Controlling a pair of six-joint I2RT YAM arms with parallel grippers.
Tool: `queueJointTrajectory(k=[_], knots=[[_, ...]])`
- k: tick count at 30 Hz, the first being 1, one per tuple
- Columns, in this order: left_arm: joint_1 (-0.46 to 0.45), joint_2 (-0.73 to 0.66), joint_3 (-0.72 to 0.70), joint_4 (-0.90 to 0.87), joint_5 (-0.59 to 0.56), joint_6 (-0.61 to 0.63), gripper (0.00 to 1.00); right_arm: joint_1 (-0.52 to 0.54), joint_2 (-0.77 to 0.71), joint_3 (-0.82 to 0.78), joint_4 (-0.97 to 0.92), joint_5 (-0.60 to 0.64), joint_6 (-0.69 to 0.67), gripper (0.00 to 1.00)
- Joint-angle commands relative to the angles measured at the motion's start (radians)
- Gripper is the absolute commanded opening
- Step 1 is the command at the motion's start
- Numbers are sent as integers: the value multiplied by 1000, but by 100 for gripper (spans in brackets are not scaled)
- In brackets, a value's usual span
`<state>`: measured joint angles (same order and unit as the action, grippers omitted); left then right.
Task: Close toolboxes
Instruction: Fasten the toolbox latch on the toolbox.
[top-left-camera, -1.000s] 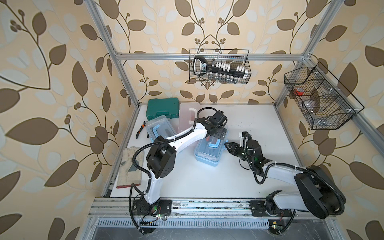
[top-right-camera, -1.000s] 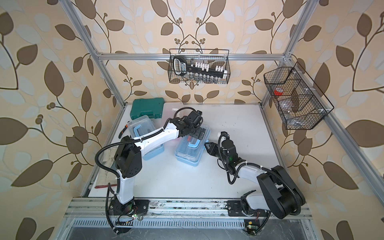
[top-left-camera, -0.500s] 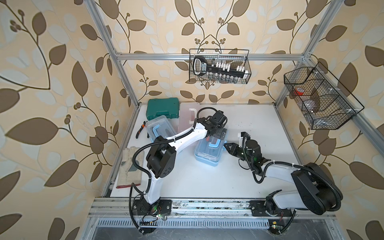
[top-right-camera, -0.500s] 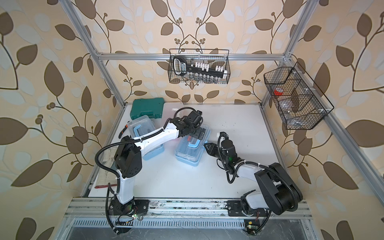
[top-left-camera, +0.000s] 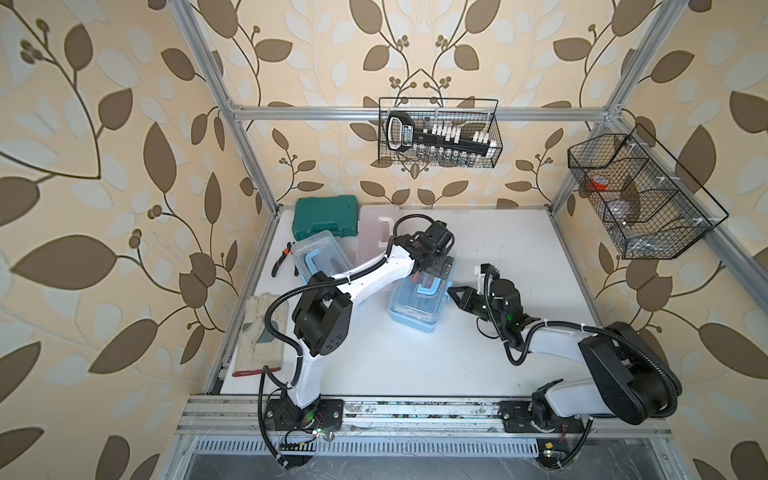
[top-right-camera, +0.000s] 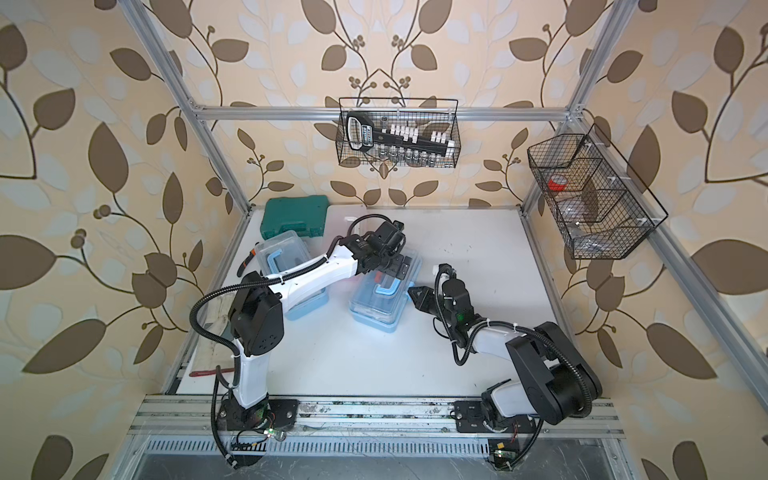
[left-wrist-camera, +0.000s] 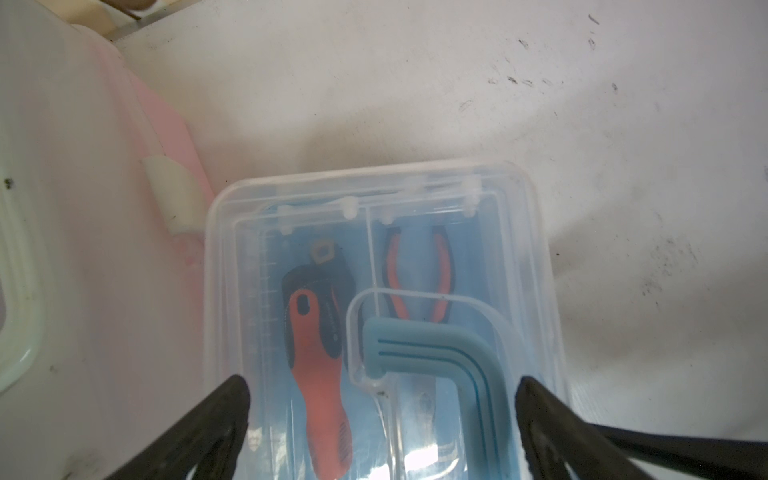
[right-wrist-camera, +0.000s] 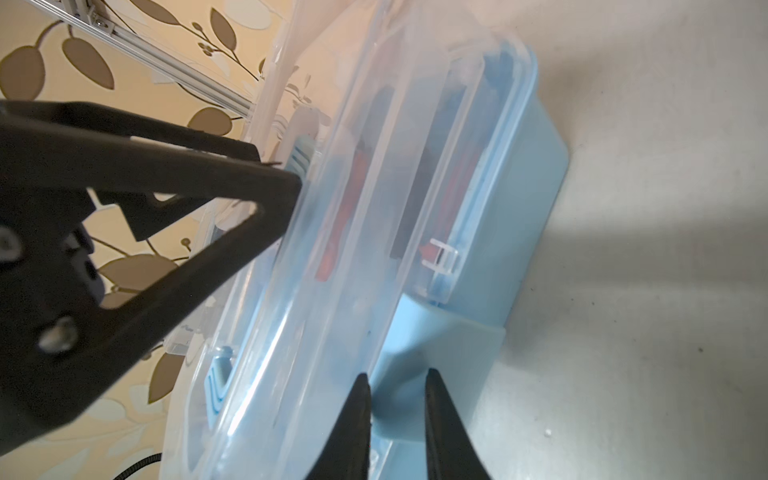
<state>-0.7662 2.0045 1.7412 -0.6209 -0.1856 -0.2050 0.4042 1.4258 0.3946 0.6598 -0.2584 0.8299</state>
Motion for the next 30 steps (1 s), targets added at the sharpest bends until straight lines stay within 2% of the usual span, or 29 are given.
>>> queueJointTrajectory(k=[1, 7, 11, 16, 22, 30], knots=[[-10, 92, -60, -170, 150, -61, 99, 11, 36, 29, 17, -34, 12, 19], [-12, 94, -67, -169, 149, -61, 99, 11, 67, 33, 33, -51, 22, 20], [-12, 89, -77, -168, 143, -62, 99, 10, 52, 16, 25, -26, 29, 26], [-12, 81, -86, -166, 139, -64, 99, -9, 14, -4, 3, -4, 25, 29], [-12, 80, -88, -166, 139, -67, 99, -27, -25, -27, -14, 6, 17, 29], [-12, 74, -103, -165, 138, -72, 99, -27, -8, -40, -31, 18, 18, 24]])
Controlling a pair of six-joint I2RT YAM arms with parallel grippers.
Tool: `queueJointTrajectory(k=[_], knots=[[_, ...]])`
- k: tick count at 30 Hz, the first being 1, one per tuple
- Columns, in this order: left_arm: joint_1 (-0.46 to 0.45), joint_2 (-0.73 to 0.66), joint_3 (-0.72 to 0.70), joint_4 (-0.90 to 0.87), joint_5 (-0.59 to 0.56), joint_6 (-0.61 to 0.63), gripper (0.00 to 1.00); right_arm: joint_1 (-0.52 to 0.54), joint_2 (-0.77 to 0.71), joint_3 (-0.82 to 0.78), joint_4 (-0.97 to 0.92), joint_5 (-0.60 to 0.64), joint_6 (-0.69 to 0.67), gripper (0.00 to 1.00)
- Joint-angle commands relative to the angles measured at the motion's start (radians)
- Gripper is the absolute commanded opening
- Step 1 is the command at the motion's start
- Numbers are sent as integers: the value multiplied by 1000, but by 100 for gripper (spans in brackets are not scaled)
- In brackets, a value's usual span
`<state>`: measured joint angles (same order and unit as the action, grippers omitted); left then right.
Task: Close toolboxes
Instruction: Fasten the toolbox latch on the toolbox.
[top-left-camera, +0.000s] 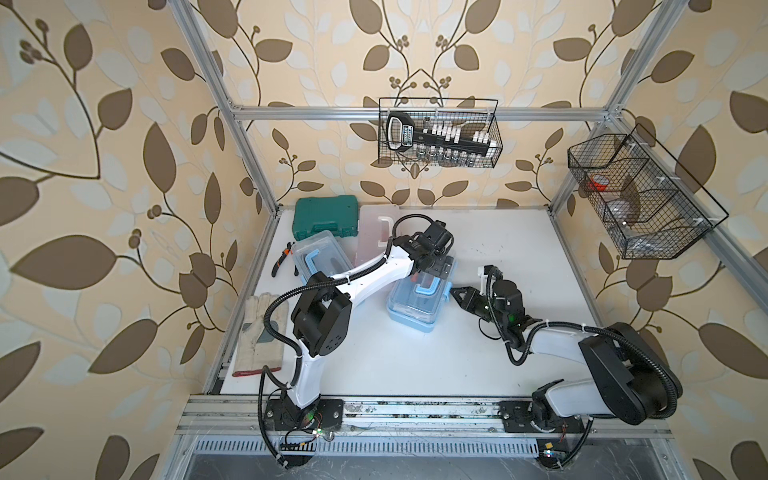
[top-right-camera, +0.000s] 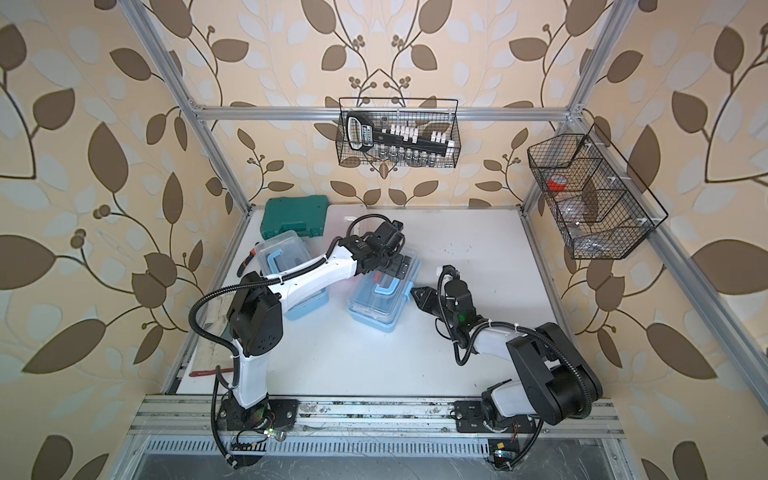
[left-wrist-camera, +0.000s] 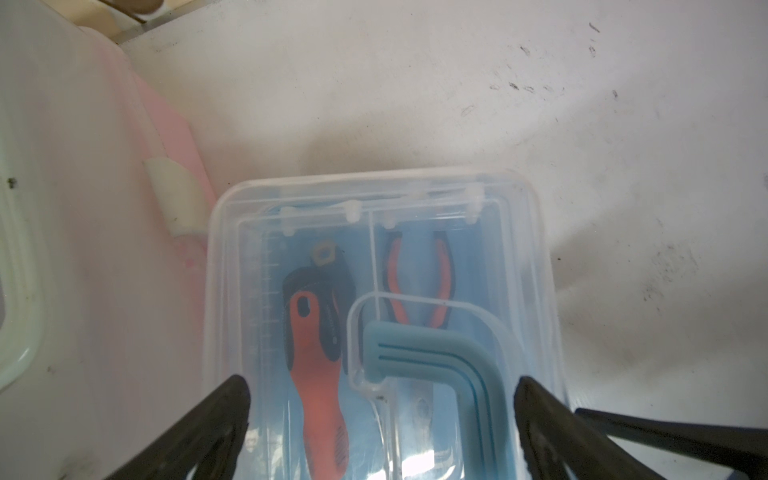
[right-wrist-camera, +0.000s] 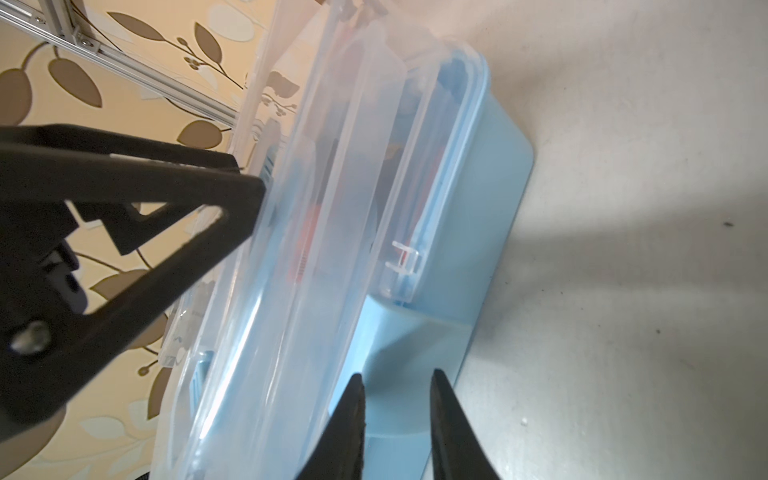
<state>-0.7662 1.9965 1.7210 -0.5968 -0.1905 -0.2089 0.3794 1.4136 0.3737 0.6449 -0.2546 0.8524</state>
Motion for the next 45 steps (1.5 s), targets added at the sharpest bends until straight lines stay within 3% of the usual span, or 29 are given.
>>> queueJointTrajectory(k=[1, 29, 39, 45], knots=[[-12, 81, -84, -190, 142, -69, 99, -1, 8, -21, -24, 20, -4, 23], [-90, 121, -243, -73, 255, -151, 99, 43, 144, 150, -71, 9, -47, 19], [-129, 154, -265, -35, 296, -191, 99, 57, 219, 193, 17, -34, 16, 19], [-143, 171, -259, -23, 313, -200, 99, 80, 207, 278, -108, 14, -9, 20]])
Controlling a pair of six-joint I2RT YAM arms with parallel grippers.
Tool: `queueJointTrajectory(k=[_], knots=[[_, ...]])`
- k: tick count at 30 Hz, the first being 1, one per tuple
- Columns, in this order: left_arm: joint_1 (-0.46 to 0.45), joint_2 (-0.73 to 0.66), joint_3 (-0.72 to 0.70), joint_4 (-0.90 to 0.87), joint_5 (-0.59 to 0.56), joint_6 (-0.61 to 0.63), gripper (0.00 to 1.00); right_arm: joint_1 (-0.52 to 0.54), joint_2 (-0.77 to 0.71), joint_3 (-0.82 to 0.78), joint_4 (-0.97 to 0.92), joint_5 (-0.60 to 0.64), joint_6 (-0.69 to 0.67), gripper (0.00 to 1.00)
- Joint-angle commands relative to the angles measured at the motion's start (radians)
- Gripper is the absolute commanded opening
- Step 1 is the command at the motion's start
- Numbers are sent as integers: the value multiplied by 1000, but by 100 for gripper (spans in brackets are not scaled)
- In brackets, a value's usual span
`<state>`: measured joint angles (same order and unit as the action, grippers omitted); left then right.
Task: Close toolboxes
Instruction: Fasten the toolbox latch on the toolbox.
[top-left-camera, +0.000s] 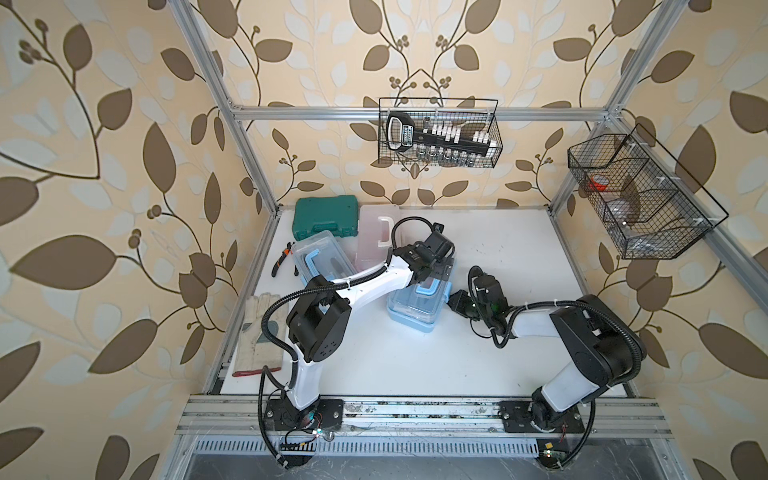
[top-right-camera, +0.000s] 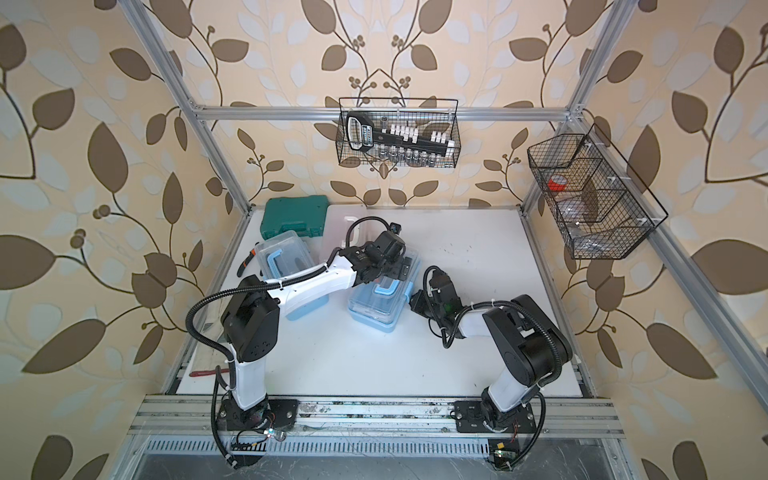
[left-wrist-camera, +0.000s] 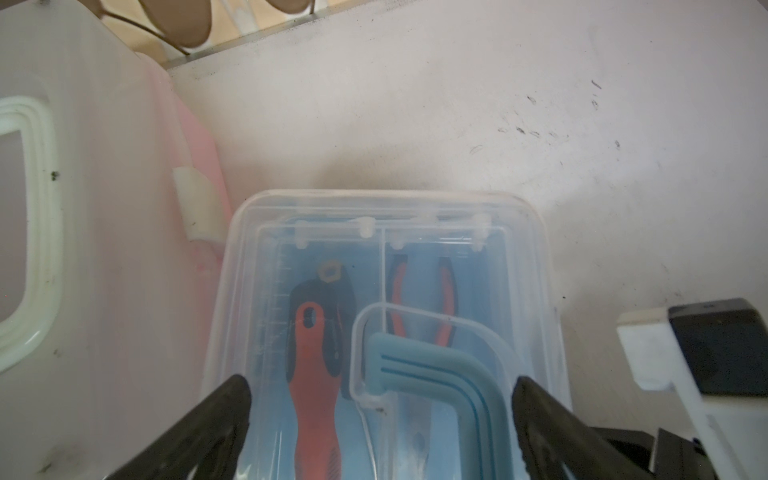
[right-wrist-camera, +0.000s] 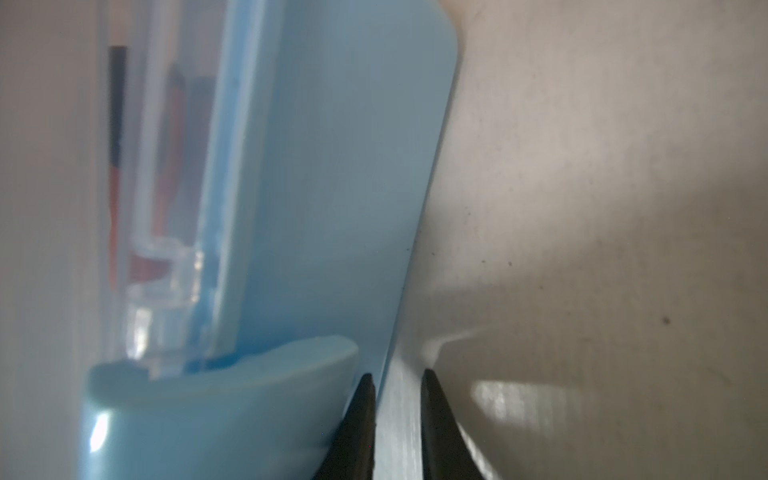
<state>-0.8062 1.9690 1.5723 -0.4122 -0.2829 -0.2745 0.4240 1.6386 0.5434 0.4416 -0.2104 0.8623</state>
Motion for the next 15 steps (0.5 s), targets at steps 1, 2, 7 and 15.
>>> queueJointTrajectory(k=[1, 2, 7, 15], knots=[[-105, 201, -110, -206, 408, -135, 99, 38, -22, 128, 47, -9, -34, 20], [-106, 200, -111, -206, 407, -136, 99, 43, -26, 140, 8, 8, -50, 20], [-106, 203, -112, -204, 404, -134, 99, 44, -49, 167, -122, 78, -95, 20], [-110, 207, -115, -191, 417, -141, 99, 55, -7, 174, 59, -32, -36, 20]])
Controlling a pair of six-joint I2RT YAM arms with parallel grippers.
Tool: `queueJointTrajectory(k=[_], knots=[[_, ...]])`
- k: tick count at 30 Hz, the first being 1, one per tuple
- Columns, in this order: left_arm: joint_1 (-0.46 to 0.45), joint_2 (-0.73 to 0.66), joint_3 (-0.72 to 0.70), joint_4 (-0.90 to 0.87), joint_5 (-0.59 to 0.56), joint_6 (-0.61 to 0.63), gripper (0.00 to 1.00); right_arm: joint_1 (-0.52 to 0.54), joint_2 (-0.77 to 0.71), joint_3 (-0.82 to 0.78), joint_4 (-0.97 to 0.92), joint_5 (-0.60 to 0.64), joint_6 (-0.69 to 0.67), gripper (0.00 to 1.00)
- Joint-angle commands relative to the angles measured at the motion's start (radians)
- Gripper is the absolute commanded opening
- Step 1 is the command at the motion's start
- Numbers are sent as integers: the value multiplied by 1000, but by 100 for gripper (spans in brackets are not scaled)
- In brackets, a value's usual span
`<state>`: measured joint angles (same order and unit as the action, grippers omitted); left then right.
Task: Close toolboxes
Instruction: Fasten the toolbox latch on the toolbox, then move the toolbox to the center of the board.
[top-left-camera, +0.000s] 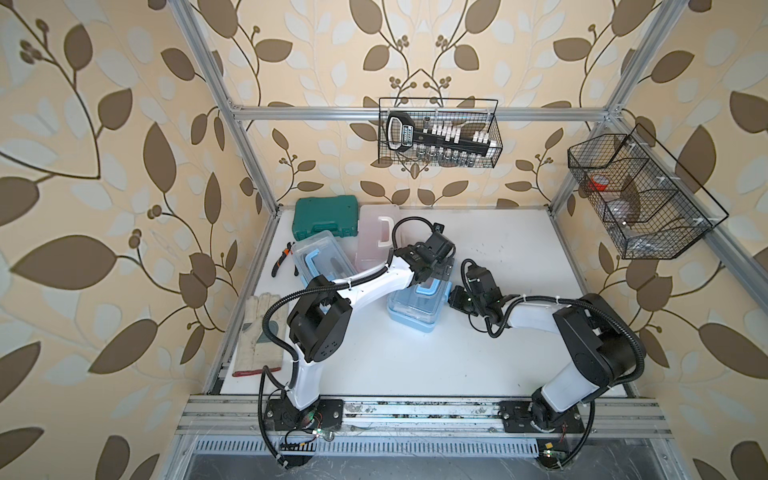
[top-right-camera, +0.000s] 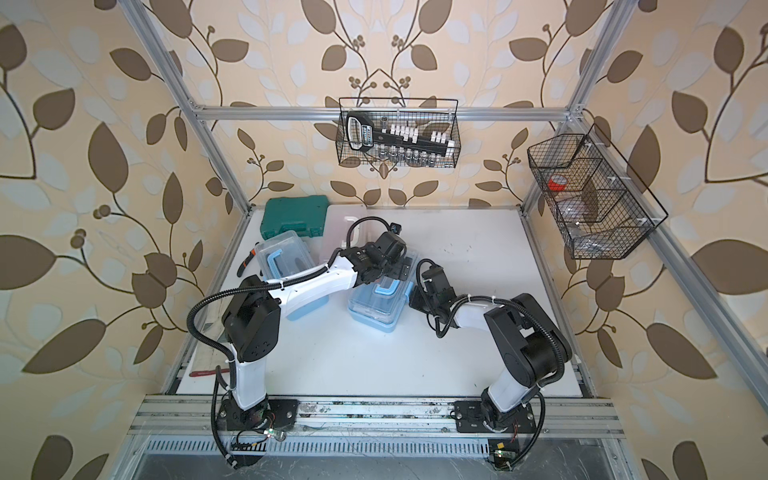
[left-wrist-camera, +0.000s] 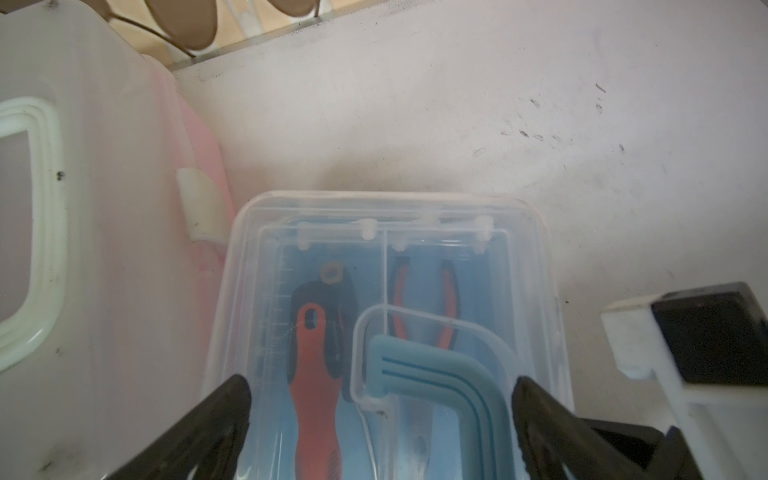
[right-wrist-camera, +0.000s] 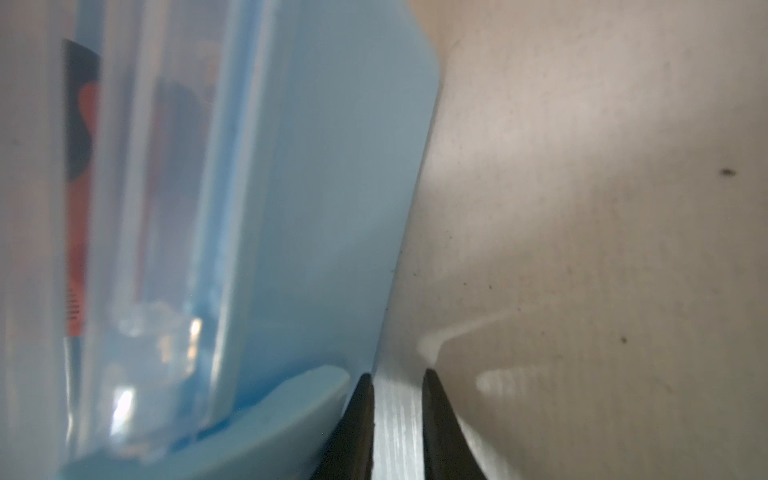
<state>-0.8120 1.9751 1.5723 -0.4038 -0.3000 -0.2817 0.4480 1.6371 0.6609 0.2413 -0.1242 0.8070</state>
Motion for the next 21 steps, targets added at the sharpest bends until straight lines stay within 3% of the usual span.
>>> queueJointTrajectory(k=[1, 4, 10, 15, 21], knots=[[-105, 199, -117, -198, 435, -135, 99, 31, 2, 41, 316, -136, 41, 20], [-105, 200, -120, -198, 434, -134, 99, 34, 22, 33, 381, -154, 74, 21], [-105, 183, -115, -215, 413, -124, 99, 36, -52, 43, 166, -27, -4, 22], [-105, 163, -42, -278, 336, -89, 99, 15, -221, 29, -55, 169, -158, 36], [-104, 116, 149, -389, 179, -12, 99, -142, -403, -26, -158, 186, -265, 54]])
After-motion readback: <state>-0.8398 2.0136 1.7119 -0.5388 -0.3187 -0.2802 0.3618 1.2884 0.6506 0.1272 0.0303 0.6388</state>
